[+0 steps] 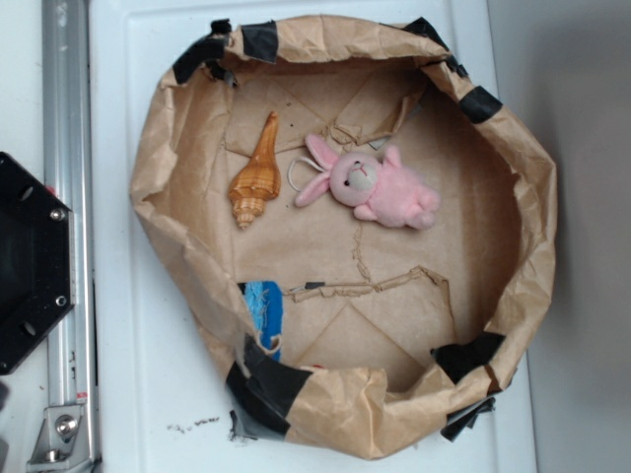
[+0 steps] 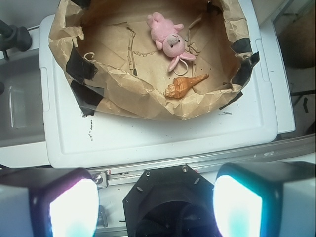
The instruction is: Grab the yellow duck.
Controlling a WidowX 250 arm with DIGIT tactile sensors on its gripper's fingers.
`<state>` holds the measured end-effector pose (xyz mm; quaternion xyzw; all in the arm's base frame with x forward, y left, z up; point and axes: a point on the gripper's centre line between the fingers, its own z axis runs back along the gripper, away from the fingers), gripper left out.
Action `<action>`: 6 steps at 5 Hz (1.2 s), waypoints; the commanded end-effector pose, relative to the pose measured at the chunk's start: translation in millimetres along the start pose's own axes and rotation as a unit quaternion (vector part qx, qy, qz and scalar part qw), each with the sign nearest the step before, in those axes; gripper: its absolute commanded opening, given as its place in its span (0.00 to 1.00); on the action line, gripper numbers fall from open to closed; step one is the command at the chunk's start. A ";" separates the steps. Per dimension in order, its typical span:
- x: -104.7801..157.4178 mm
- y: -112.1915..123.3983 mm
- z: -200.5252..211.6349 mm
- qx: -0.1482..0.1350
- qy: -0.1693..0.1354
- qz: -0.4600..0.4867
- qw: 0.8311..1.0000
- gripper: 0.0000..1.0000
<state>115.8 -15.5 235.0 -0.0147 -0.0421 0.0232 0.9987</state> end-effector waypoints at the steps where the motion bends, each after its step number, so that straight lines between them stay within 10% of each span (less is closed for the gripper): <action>1: 0.0 0.0 0.0 0.000 0.000 0.000 1.000 1.00; 3: 86.6 -2.7 -34.3 -0.092 -0.037 -0.009 0.995 1.00; 6: 115.8 -4.0 -85.3 -0.061 -0.007 -0.007 0.998 1.00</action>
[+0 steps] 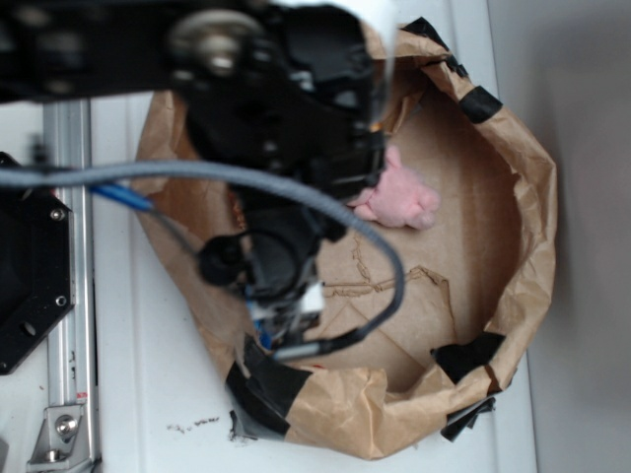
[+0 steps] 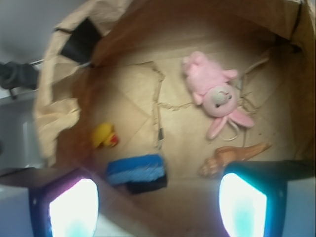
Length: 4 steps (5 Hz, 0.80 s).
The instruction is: Grab the yellow duck.
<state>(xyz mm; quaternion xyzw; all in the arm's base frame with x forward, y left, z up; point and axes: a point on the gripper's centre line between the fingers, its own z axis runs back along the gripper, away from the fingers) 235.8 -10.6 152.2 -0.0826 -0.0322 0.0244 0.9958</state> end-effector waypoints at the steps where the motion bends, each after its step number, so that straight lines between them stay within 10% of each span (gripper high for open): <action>1: 4.1 -4.4 5.8 0.018 -0.025 -0.012 0.999 1.00; 4: 14.0 8.8 -29.1 0.015 -0.011 0.169 0.985 1.00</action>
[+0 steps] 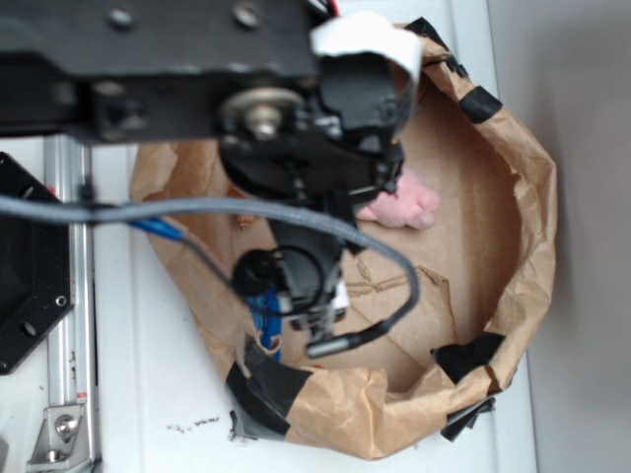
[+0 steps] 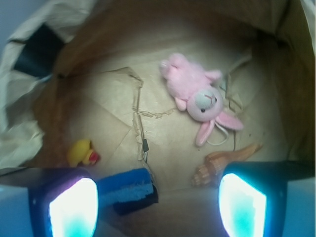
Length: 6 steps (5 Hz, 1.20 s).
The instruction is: Grab the yellow duck.
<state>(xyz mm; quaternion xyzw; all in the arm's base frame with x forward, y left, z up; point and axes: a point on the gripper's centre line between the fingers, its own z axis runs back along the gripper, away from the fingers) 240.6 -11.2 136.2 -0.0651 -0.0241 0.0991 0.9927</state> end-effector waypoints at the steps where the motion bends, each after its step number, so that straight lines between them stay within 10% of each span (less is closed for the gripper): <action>1: 22.0 -1.1 -36.0 0.009 0.036 0.174 0.984 1.00; 4: -12.5 -66.1 -79.6 -0.066 0.168 0.150 0.972 1.00; 6: -17.7 -77.7 -80.9 -0.064 0.170 0.124 0.975 1.00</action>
